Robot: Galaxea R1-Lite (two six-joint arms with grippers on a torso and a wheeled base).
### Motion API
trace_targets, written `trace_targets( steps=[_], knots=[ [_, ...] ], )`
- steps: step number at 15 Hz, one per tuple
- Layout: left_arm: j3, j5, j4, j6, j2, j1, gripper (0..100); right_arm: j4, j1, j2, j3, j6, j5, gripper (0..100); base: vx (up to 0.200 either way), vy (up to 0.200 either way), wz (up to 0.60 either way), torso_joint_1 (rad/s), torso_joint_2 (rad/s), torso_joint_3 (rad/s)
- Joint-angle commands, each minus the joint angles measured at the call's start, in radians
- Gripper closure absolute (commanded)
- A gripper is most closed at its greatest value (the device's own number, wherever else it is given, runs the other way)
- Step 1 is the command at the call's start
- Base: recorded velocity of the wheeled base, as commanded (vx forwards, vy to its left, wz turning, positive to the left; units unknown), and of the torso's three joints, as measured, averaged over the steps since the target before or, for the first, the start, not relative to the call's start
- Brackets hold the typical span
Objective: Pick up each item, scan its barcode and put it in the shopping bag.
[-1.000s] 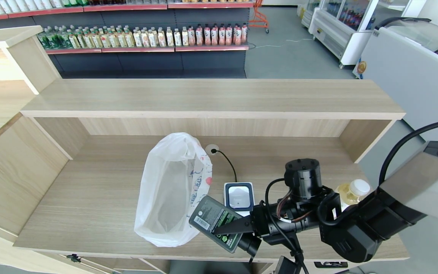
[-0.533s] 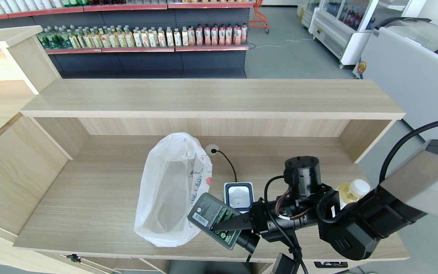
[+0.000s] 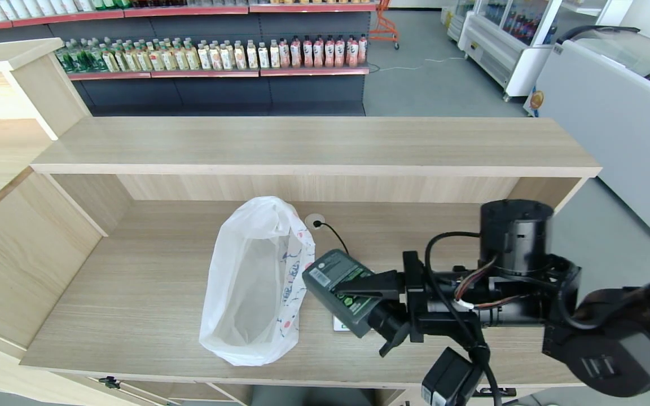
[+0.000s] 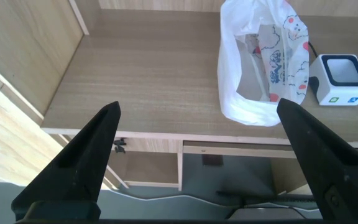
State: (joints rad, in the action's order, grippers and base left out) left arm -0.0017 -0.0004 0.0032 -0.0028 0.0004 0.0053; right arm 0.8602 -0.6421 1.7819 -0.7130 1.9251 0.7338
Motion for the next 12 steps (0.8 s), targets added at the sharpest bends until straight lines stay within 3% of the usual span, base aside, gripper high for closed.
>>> trace_targets(
  steps=[1, 5, 8, 9, 10, 11, 12],
  knots=[
    [0.000, 0.000, 0.000, 0.000, 0.000, 0.001, 0, -0.027, 0.050, -0.225, 0.067, -0.176, -0.109, 100, 0.000, 0.000, 0.00, 0.000, 0.00, 0.000],
    [0.000, 0.000, 0.000, 0.000, 0.000, 0.001, 0, -0.084, 0.191, -0.317, 0.102, -0.795, -0.129, 100, 0.000, 0.000, 0.00, 0.000, 0.00, 0.000],
    [0.000, -0.001, 0.000, 0.000, 0.000, -0.001, 0, -0.259, 0.294, -0.426, 0.093, -1.282, -0.198, 100, 0.000, 0.000, 0.00, 0.000, 0.00, 0.000],
    [0.000, 0.000, 0.000, 0.000, 0.000, -0.001, 0, -0.414, 0.352, -0.464, 0.096, -1.529, -0.246, 100, 0.000, 0.000, 0.00, 0.000, 0.00, 0.000],
    [0.000, -0.001, 0.000, 0.000, 0.000, 0.001, 0, -0.457, 0.360, -0.467, 0.099, -1.626, -0.254, 100, 0.000, 0.000, 0.00, 0.000, 0.00, 0.000],
    [0.000, -0.001, 0.000, 0.000, 0.000, 0.001, 0, -0.483, 0.361, -0.461, 0.129, -1.901, -0.271, 100, 0.000, 0.000, 0.00, 0.000, 0.00, 0.000],
    [0.000, -0.001, 0.000, 0.000, 0.000, -0.001, 0, -0.480, 0.358, -0.455, 0.132, -2.019, -0.291, 100, 0.000, 0.000, 0.00, 0.000, 0.00, 0.000]
  ],
)
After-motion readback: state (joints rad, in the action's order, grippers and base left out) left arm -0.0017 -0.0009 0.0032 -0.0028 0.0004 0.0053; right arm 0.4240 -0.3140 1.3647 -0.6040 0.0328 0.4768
